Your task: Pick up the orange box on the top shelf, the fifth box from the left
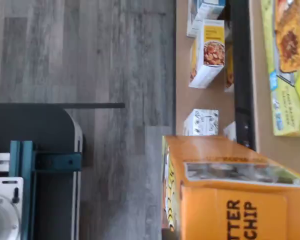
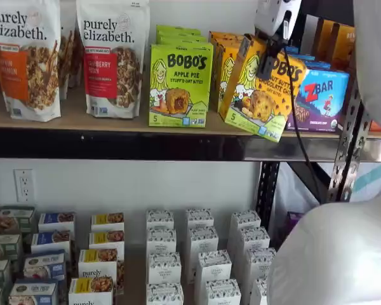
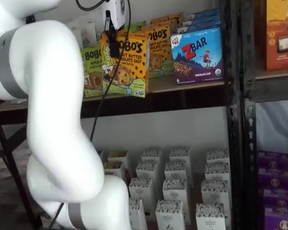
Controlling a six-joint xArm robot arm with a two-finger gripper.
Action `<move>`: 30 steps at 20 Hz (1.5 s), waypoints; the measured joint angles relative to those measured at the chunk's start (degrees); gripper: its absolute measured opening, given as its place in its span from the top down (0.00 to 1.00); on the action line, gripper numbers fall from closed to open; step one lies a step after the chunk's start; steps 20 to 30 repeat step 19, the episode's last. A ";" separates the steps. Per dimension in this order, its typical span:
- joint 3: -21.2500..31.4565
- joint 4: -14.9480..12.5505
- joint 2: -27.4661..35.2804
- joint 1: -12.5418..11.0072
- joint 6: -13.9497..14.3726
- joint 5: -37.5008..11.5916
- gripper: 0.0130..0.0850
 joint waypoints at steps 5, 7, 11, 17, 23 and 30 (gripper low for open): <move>3.73 2.65 -4.71 -1.21 -0.15 -0.10 0.61; 5.33 2.88 -6.57 -1.46 -0.28 -0.38 0.61; 7.30 3.30 -8.96 -2.19 -0.74 0.44 0.61; 9.38 3.13 -11.30 -3.07 -1.60 1.37 0.61; 9.98 3.06 -11.85 -3.42 -1.96 1.38 0.61; 9.98 3.06 -11.85 -3.42 -1.96 1.38 0.61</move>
